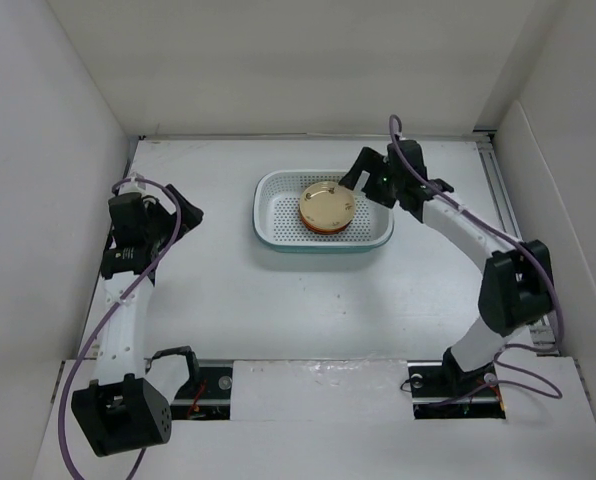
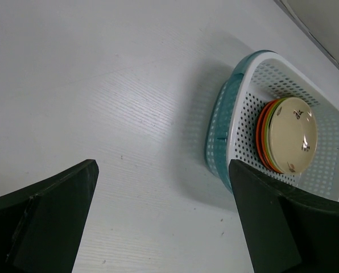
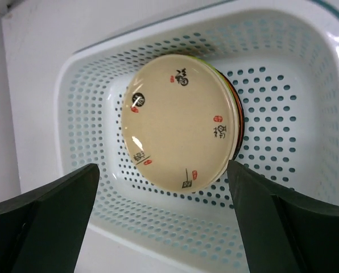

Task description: Place the plates into the plastic bin on the countertop

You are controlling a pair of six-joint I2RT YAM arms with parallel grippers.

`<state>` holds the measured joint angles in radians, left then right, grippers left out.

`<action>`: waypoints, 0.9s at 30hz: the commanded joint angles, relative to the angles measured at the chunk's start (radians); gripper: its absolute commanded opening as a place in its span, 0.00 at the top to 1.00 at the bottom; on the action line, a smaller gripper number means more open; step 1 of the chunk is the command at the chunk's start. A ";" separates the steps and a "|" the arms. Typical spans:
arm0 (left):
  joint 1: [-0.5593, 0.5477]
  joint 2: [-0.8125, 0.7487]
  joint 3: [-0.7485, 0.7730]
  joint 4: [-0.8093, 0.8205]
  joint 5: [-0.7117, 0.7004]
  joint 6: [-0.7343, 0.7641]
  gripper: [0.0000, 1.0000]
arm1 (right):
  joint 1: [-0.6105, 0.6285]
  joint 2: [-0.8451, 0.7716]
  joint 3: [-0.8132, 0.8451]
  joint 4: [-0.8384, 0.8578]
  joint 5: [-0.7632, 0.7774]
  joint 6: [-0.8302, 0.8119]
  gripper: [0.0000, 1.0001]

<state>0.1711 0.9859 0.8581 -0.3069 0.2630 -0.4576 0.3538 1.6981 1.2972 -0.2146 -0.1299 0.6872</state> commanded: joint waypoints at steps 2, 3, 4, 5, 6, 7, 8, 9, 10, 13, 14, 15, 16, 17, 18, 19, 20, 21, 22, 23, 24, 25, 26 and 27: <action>-0.001 -0.013 0.044 -0.017 -0.094 0.007 0.00 | 0.042 -0.167 0.007 -0.063 0.169 -0.043 0.00; -0.001 -0.013 0.059 -0.027 -0.122 0.007 0.00 | 0.054 -0.223 -0.005 -0.115 0.206 -0.055 0.00; -0.001 -0.026 0.059 -0.043 -0.175 0.007 0.00 | 0.071 -0.257 -0.015 -0.140 0.251 -0.055 0.00; -0.001 -0.039 0.074 -0.043 -0.200 -0.003 0.00 | 0.114 -0.291 -0.024 -0.166 0.363 -0.055 0.00; -0.001 -0.039 0.090 -0.055 -0.220 -0.003 0.00 | 0.134 -0.325 -0.044 -0.214 0.422 -0.055 0.00; -0.001 -0.056 0.090 -0.055 -0.240 -0.003 0.00 | 0.152 -0.389 -0.053 -0.241 0.465 -0.055 0.00; -0.001 -0.076 0.104 -0.055 -0.276 -0.003 0.00 | 0.168 -0.420 -0.053 -0.270 0.546 -0.055 0.00; -0.001 -0.085 0.116 -0.066 -0.292 -0.003 0.00 | 0.192 -0.449 -0.067 -0.299 0.584 -0.055 0.00; -0.001 -0.095 0.116 -0.066 -0.307 -0.003 0.00 | 0.192 -0.504 -0.079 -0.362 0.616 -0.022 0.00; -0.001 -0.121 0.136 -0.077 -0.350 -0.003 0.00 | 0.201 -0.622 -0.113 -0.463 0.670 0.012 0.00; 0.008 -0.131 0.136 -0.077 -0.350 -0.013 0.00 | 0.201 -0.655 -0.122 -0.482 0.685 0.012 0.00; 0.019 -0.159 0.136 -0.077 -0.361 -0.013 0.00 | 0.201 -0.688 -0.131 -0.500 0.711 0.021 0.00; 0.019 -0.174 0.125 -0.077 -0.370 -0.013 0.00 | 0.201 -0.722 -0.145 -0.534 0.722 0.021 0.00; 0.019 -0.190 0.125 -0.077 -0.381 -0.026 0.00 | 0.201 -0.788 -0.145 -0.551 0.733 0.021 0.00; 0.019 -0.222 0.125 -0.077 -0.408 -0.038 0.00 | 0.211 -0.822 -0.145 -0.569 0.745 0.031 0.00; 0.019 -0.237 0.115 -0.086 -0.425 -0.047 0.00 | 0.211 -0.856 -0.145 -0.583 0.745 0.031 0.00; 0.019 -0.251 0.105 -0.086 -0.445 -0.056 0.00 | 0.211 -0.918 -0.145 -0.612 0.731 0.031 0.00; 0.019 -0.262 0.105 -0.098 -0.462 -0.056 0.00 | 0.211 -0.949 -0.145 -0.629 0.731 0.031 0.00; 0.019 -0.271 0.105 -0.115 -0.493 -0.075 0.00 | 0.211 -0.978 -0.145 -0.644 0.731 0.031 0.00; 0.019 -0.271 0.105 -0.124 -0.502 -0.093 0.00 | 0.211 -1.006 -0.145 -0.658 0.743 0.031 0.00; 0.019 -0.271 0.105 -0.124 -0.502 -0.093 0.00 | 0.211 -1.055 -0.145 -0.687 0.756 0.031 0.00; 0.019 -0.271 0.105 -0.135 -0.525 -0.105 0.00 | 0.211 -1.077 -0.154 -0.700 0.772 0.049 0.00; 0.007 -0.260 0.105 -0.147 -0.536 -0.105 0.00 | 0.211 -1.100 -0.154 -0.719 0.791 0.073 0.00; -0.004 -0.260 0.116 -0.147 -0.545 -0.115 0.00 | 0.223 -1.123 -0.144 -0.720 0.791 0.074 0.00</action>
<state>0.1825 0.7136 0.9543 -0.4282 -0.2157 -0.5354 0.5587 0.6113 1.1454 -0.8604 0.6018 0.7269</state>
